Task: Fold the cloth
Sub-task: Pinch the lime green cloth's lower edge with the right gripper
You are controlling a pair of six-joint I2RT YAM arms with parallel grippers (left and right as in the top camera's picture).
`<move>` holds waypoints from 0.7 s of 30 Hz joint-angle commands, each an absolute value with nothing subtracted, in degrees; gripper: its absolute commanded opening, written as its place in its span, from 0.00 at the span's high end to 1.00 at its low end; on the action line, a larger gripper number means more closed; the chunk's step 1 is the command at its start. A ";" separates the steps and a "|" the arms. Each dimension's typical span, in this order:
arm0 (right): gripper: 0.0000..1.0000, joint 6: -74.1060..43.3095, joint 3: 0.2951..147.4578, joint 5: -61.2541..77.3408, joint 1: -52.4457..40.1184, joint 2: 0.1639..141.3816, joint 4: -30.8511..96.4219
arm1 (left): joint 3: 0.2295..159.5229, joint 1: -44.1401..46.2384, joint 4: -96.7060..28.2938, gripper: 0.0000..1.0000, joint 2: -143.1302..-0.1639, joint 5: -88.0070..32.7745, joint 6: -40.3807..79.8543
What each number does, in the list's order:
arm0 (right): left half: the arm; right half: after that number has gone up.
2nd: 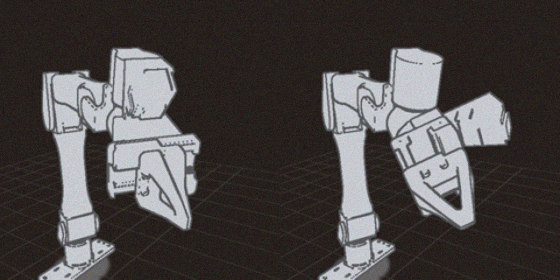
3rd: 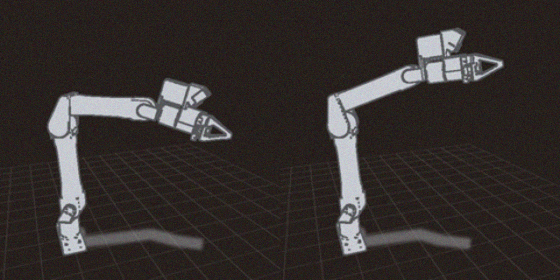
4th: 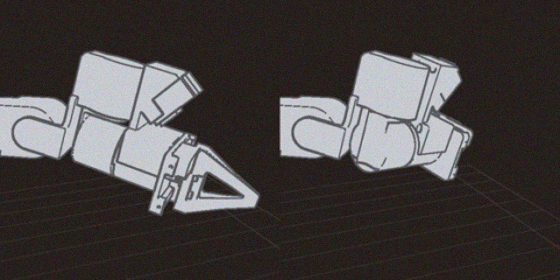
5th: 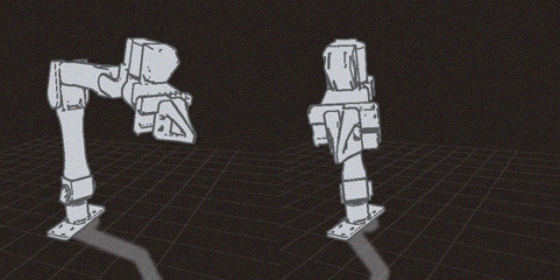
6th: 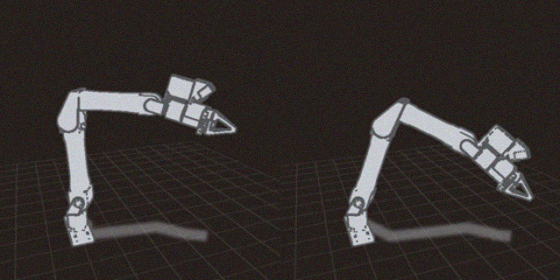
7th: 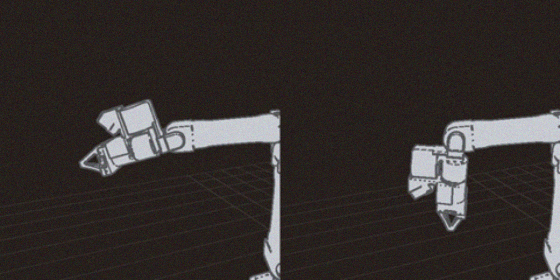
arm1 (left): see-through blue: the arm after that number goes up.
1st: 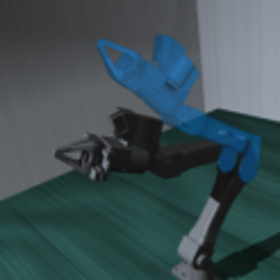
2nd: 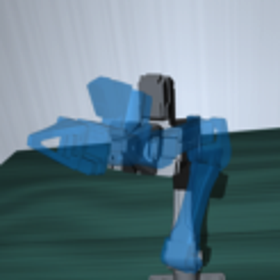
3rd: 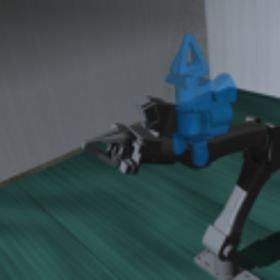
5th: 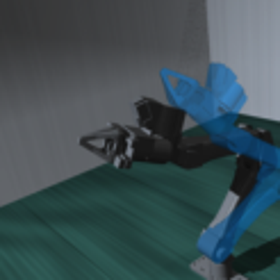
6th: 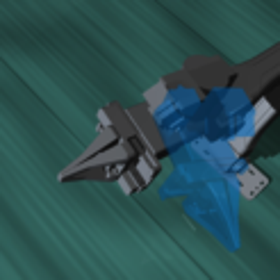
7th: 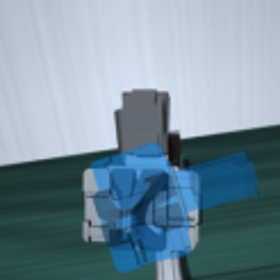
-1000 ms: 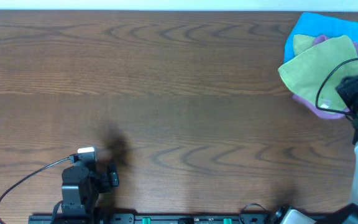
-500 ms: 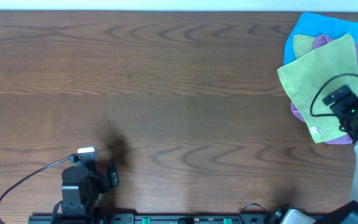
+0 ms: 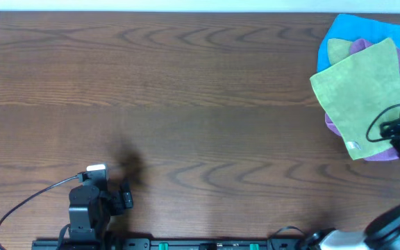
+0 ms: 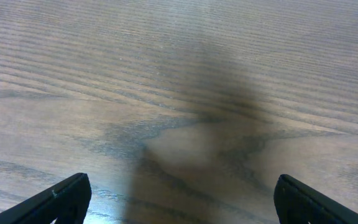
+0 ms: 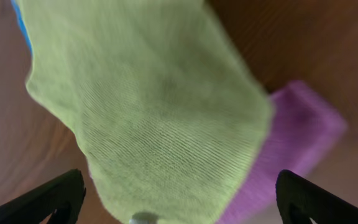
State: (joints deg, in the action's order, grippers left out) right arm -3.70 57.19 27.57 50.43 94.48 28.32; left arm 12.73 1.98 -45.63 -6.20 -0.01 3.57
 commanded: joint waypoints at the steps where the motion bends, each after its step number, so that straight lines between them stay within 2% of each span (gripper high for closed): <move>1: 0.07 -0.30 58.67 34.96 48.47 101.14 27.81 | 10.66 1.85 -47.70 0.05 -5.72 0.40 3.20; 4: 0.13 0.14 61.10 32.60 46.37 104.73 27.42 | 10.66 1.85 -47.70 0.05 -5.72 0.40 3.20; 6: 0.11 0.21 61.80 28.34 45.47 105.12 27.40 | 10.66 1.85 -47.70 0.05 -5.72 0.40 3.20; 7: 0.17 0.32 62.08 26.46 45.01 105.12 27.42 | 10.66 1.85 -47.70 0.05 -5.72 0.40 3.20; 8: 0.30 0.30 62.61 25.91 44.64 105.12 27.40 | 10.66 1.85 -47.70 0.05 -5.72 0.40 3.20; 9: 0.37 0.30 63.00 25.93 44.45 105.12 27.42 | 10.66 1.85 -47.70 0.05 -5.72 0.43 3.20; 11: 0.46 0.30 63.86 25.91 44.36 105.10 28.36 | 10.66 1.85 -47.70 0.05 -5.72 0.43 3.20; 13: 0.44 0.32 64.77 25.89 44.21 105.10 30.37 | 10.66 1.85 -47.70 0.05 -5.72 0.43 3.20; 14: 0.56 0.34 65.17 25.89 44.07 105.10 31.07 | 10.66 1.85 -47.70 0.05 -5.72 0.43 3.20; 15: 0.74 0.32 65.32 25.67 43.94 105.10 31.07 | 10.66 1.85 -47.70 0.05 -5.72 0.40 3.20; 16: 0.84 0.32 65.39 25.08 43.94 105.10 31.03 | 10.66 1.85 -47.70 0.05 -5.72 0.40 3.20; 18: 0.99 0.30 65.39 23.09 43.94 105.10 31.00 | 10.66 1.85 -47.70 0.05 -5.72 0.40 3.20; 21: 0.99 0.03 65.45 22.92 43.83 105.10 31.07 | 10.66 1.85 -47.70 0.05 -5.72 0.40 3.20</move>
